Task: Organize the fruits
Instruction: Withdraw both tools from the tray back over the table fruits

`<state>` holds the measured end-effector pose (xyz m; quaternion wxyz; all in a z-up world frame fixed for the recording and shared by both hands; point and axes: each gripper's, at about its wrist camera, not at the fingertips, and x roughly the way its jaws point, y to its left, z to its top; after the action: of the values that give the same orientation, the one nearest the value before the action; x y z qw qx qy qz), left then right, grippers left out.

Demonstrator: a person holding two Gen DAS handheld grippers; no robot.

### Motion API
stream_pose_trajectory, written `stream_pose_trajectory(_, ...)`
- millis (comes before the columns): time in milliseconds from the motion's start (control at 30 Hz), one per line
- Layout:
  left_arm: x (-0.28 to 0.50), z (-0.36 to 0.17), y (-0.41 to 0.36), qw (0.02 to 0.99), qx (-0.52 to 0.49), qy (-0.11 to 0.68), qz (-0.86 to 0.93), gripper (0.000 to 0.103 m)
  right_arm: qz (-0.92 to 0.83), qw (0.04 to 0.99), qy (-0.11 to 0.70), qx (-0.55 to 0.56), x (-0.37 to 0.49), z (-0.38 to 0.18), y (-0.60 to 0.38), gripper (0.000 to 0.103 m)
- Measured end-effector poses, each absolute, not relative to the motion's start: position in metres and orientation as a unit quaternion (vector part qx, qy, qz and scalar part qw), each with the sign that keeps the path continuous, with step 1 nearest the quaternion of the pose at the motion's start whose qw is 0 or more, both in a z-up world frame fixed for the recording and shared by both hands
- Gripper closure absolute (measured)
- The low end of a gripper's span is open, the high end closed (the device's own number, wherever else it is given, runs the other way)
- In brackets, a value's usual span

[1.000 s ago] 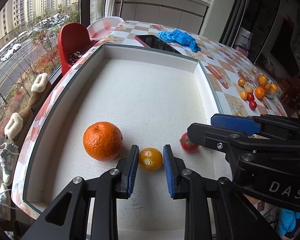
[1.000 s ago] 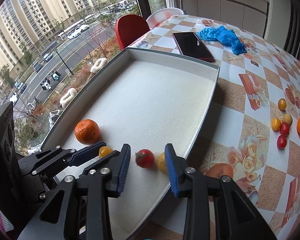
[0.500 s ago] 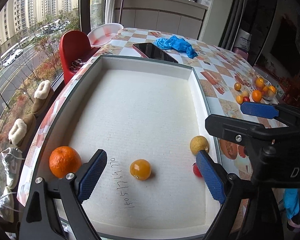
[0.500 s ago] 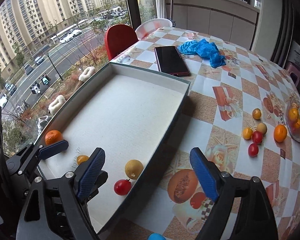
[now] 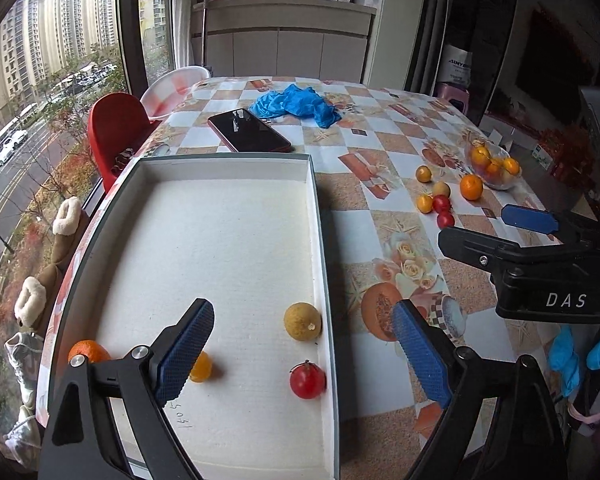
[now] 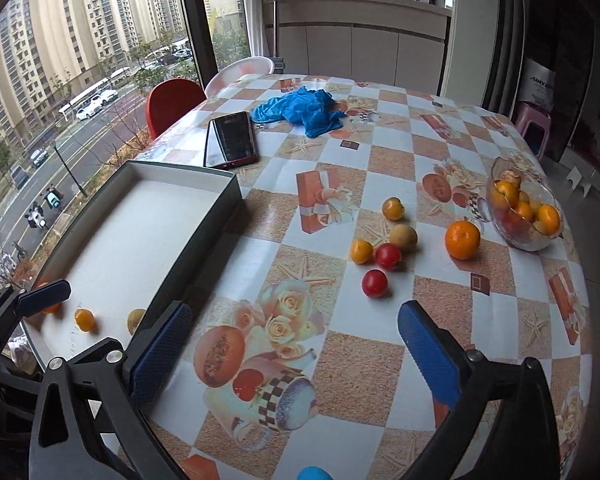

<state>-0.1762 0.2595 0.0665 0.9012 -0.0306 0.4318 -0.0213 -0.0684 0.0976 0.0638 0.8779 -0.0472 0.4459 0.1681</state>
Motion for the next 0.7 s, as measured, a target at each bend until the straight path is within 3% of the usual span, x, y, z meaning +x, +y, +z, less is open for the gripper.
stream_pose_trajectory(700,-0.134,0.073,0.156,0.893,0.048,0.443,-0.060,0.011,0.073,0.882,0.465,-0.006,-0.052,0.028,-0.020,0.000)
